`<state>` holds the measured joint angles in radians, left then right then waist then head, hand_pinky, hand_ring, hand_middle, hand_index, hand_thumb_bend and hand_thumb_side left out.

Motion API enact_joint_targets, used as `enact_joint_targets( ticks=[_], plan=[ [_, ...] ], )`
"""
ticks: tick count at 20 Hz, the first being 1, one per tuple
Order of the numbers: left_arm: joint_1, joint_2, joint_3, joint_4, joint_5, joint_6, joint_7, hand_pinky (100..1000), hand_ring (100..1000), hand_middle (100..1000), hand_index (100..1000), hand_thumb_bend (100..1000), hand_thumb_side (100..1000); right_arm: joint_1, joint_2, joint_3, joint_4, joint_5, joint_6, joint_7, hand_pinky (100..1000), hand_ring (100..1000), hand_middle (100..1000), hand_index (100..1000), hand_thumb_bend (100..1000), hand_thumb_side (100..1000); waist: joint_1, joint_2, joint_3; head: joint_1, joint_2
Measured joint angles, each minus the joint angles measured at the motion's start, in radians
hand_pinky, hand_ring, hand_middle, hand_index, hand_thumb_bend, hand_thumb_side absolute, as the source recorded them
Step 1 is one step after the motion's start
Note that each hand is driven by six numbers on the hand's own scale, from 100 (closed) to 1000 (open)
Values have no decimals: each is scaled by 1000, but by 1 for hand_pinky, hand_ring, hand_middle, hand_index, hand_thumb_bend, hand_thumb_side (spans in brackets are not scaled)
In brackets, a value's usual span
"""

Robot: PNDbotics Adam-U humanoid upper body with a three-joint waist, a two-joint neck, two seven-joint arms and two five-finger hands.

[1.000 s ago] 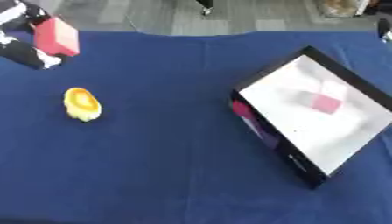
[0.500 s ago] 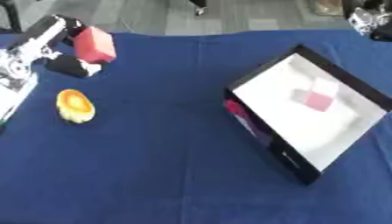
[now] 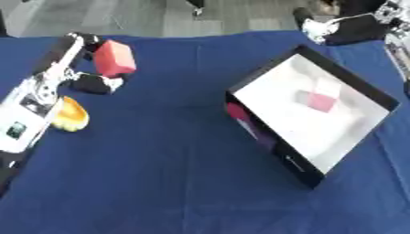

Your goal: Pick up the objects with one hand, pass them to the other hand, and then place them into the box on the other side of the table.

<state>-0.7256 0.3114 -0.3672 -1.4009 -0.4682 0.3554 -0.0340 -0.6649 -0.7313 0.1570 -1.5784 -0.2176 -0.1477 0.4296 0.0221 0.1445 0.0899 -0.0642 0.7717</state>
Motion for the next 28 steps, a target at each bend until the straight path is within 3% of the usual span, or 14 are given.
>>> enact_joint_targets(
  ticks=[14, 28],
  plan=[
    [15, -69, -18, -2, 48, -113, 130, 750, 727, 521, 529, 100, 165, -50, 49, 75, 54, 106, -62, 80, 1000, 1000, 1000, 1000, 100, 100, -6, 0, 11, -49, 0],
    [23, -138, -43, -10, 60, -164, 148, 745, 716, 518, 529, 100, 193, -93, 104, 120, 87, 164, -97, 131, 1000, 1000, 1000, 1000, 100, 100, -6, 0, 21, -72, 0]
  ],
)
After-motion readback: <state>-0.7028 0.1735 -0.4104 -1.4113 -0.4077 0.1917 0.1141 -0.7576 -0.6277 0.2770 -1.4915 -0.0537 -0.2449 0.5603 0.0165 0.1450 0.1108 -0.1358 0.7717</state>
